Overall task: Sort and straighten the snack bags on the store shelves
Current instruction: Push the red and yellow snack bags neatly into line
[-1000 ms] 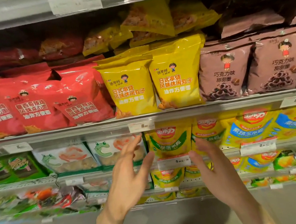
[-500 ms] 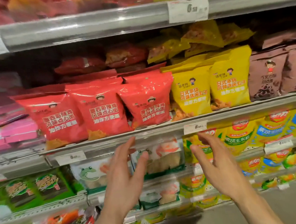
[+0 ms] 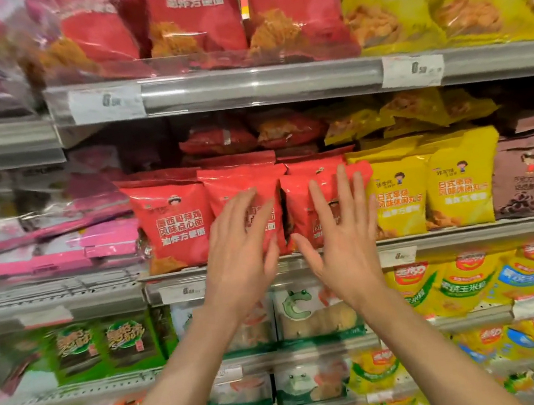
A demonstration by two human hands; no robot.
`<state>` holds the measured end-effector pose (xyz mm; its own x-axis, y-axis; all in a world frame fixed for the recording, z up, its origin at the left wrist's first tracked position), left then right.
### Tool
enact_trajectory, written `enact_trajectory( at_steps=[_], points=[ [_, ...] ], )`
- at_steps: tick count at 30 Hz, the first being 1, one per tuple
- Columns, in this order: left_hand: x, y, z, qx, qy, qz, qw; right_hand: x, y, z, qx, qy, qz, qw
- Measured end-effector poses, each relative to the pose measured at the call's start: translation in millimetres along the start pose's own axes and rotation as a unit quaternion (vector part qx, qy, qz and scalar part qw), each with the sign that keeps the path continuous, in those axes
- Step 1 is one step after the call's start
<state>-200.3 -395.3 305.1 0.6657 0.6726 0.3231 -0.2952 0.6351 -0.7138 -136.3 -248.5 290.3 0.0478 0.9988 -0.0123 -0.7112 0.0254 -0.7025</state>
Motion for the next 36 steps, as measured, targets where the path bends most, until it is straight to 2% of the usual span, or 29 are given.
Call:
enact_trajectory(
  at_steps=[4, 12, 16, 21, 36],
  points=[
    [-5.5, 13.3, 25.5, -0.023, 0.049, 0.102, 0.993, 12.4, 23.4, 17.6, -0.048, 0.013, -0.039, 0.998],
    [-25.7, 32.9, 32.6, -0.021, 0.076, 0.191, 0.978, 21.6, 29.5, 49.0, -0.066, 0.011, -0.04, 0.997],
    [-27.3, 38.6, 34.6, -0.001, 0.063, 0.188, 0.98, 20.1, 41.8, 49.9, -0.094, 0.01, -0.066, 0.993],
    [-26.0, 36.8, 44.1, 0.053, 0.04, 0.19, 0.98, 25.8, 44.5, 42.5, -0.062, -0.048, -0.076, 0.994],
    [-28.4, 51.9, 49.2, 0.022, 0.012, 0.198, 0.98, 30.7, 56.1, 48.6, -0.065, -0.043, -0.074, 0.994]
  ],
)
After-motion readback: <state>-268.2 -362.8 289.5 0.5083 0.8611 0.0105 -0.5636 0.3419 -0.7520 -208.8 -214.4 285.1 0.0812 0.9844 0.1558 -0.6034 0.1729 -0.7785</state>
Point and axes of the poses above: each hand's wrist, its own z-axis towards the middle knuckle, its own y-axis out of the palm, x = y × z, the point moved 8 cm from there along z, towards the middle knuckle, and after that the axes turned 13 degrees about -y, right-handed, at the moved point
